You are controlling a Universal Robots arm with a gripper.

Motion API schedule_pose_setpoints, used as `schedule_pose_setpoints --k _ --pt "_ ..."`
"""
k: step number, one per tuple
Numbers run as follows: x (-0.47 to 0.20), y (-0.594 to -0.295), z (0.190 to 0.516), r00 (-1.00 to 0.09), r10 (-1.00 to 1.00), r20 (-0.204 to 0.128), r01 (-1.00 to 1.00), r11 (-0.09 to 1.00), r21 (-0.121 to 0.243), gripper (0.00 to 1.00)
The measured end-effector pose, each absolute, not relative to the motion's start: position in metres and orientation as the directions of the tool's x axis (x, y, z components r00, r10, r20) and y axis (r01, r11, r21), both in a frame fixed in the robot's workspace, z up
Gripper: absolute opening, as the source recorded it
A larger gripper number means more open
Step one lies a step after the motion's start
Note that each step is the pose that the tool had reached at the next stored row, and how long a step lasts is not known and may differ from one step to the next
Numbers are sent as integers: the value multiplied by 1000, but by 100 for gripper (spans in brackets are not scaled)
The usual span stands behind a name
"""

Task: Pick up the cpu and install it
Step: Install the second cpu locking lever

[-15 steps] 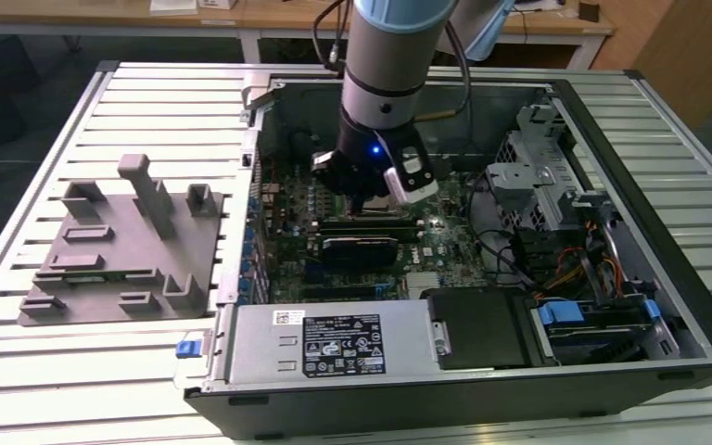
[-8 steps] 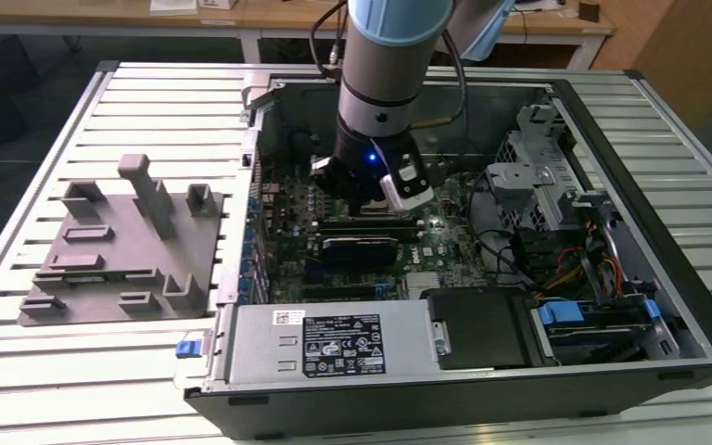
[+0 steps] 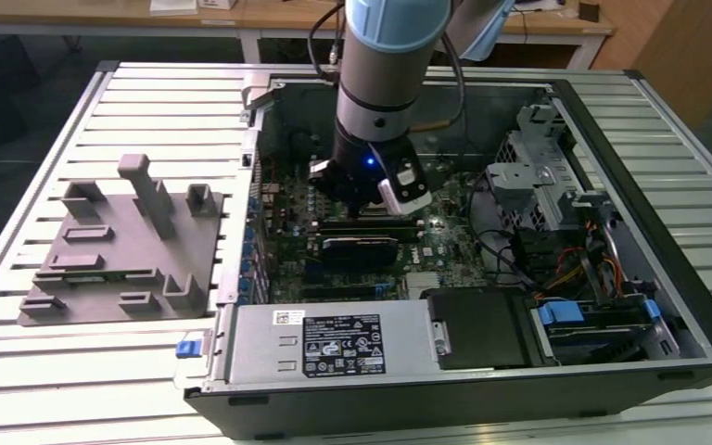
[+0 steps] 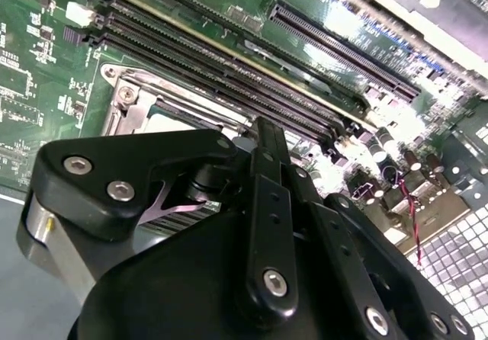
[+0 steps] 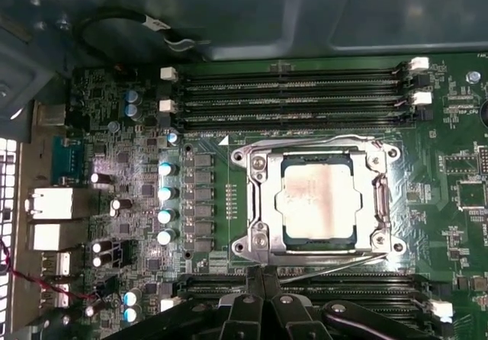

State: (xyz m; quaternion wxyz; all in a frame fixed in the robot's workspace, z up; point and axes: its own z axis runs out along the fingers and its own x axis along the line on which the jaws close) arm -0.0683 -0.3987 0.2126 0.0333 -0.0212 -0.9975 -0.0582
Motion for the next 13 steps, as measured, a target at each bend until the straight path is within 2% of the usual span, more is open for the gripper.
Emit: schedule_pose_setpoints --k 8,13 --pt "-70 -401 211 -998 12 61 20 992 121 11" --pt "-73 -402 207 -998 -1 60 8 990 140 11"
